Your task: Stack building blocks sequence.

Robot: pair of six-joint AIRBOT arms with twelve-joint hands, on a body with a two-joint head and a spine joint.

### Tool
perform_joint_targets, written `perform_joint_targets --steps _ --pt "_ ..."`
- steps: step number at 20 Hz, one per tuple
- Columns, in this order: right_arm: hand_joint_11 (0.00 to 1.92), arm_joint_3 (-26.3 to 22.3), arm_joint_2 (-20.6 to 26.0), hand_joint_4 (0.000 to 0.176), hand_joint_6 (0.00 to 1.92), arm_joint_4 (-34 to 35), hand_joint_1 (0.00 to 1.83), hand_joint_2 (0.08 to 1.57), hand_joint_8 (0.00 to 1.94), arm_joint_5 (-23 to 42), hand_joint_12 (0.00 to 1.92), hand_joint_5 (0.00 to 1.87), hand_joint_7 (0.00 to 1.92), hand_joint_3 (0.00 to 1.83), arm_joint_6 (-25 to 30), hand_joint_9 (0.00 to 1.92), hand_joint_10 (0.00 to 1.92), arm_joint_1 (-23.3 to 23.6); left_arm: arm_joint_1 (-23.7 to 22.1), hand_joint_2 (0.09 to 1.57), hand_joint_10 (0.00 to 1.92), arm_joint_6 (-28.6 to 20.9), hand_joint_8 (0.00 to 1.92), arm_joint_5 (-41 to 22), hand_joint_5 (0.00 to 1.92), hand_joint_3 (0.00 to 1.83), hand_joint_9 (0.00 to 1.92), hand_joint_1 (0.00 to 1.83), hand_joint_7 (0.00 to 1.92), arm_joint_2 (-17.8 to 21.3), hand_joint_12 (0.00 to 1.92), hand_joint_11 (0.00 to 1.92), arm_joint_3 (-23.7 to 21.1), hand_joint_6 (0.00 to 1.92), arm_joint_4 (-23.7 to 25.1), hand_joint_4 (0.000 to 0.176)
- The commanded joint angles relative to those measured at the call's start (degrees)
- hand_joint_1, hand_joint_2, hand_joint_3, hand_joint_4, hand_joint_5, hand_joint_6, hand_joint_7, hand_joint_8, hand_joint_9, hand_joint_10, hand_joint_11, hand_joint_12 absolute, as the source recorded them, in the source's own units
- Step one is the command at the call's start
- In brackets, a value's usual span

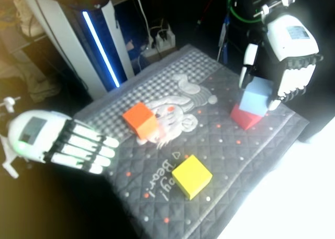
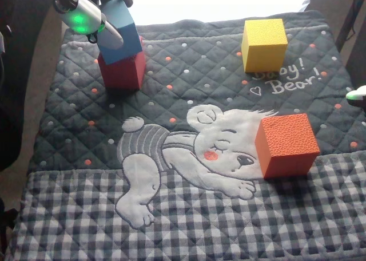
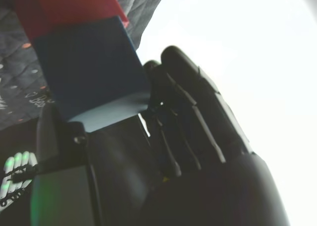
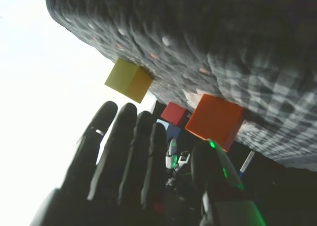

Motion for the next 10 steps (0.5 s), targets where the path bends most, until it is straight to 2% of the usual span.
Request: perform_joint_targets --steps 1,4,5,6,7,8,9,10 --pt "0.14 0.38 0.10 0.000 0.00 1.30 0.81 1.33 0.00 6.80 0.89 0.51 0.54 0.00 0.30 0.52 0.00 0.31 -0.45 1.03 0.95 -0.05 0.54 -5.00 1.06 0.00 1.13 1.40 1.18 -0.59 1.05 0.97 0.32 0.74 -0.04 0.000" --pt "0.11 0.40 0.08 0.000 0.00 1.30 0.76 1.33 0.00 6.80 0.91 0.51 0.54 0.00 0.30 0.51 0.00 0.30 -0.29 1.04 1.02 -0.05 0.60 -4.88 1.09 0.00 1.10 1.40 1.16 -0.59 1.12 0.96 0.35 0.67 -0.03 0.000" --pt "0.11 0.44 0.04 0.000 0.00 1.30 0.76 1.33 0.00 6.80 0.91 0.51 0.53 0.00 0.30 0.51 0.00 0.30 -0.24 1.04 1.06 -0.05 0.67 -4.88 1.09 0.00 1.09 1.40 1.15 -0.59 1.21 0.90 0.35 0.58 -0.02 0.000" --pt "0.12 0.48 -0.01 0.000 0.00 1.30 0.77 1.33 0.00 6.80 0.87 0.50 0.52 0.00 0.30 0.52 0.00 0.30 -0.18 1.05 0.78 -0.05 0.85 -4.87 1.06 0.00 1.05 1.31 1.16 -0.59 1.26 0.85 0.34 0.63 -0.01 0.000" --pt "0.12 0.55 -0.11 0.000 0.00 1.30 0.76 1.33 0.00 6.80 0.87 0.50 0.52 0.00 0.30 0.52 0.00 0.30 -0.06 1.08 0.63 -0.05 0.97 -4.87 0.99 0.00 1.03 1.28 1.11 -0.59 1.27 0.79 0.32 0.73 -0.01 0.000" --pt "0.12 0.58 -0.14 0.000 0.00 1.30 0.76 1.33 0.00 6.80 0.86 0.50 0.52 0.00 0.30 0.51 0.00 0.30 0.05 1.06 0.54 -0.05 0.86 -4.84 0.88 0.00 0.98 1.35 1.09 -0.58 1.26 0.72 0.30 0.28 0.01 0.000" --pt "0.13 0.59 -0.15 0.000 0.00 1.30 0.75 1.34 0.00 6.80 0.90 0.50 0.53 0.00 0.30 0.51 0.00 0.30 0.16 0.97 0.42 -0.05 0.41 -4.78 0.83 0.00 0.95 1.22 0.98 -0.56 1.17 0.68 0.29 0.07 0.09 0.000" --pt "0.11 0.60 -0.15 0.000 0.00 1.30 0.76 1.34 0.00 6.80 0.90 0.50 0.53 0.00 0.30 0.50 0.00 0.30 0.31 0.95 0.33 -0.05 0.18 -4.74 0.78 0.00 0.95 1.16 0.99 -0.55 1.16 0.64 0.27 0.02 0.12 0.000"
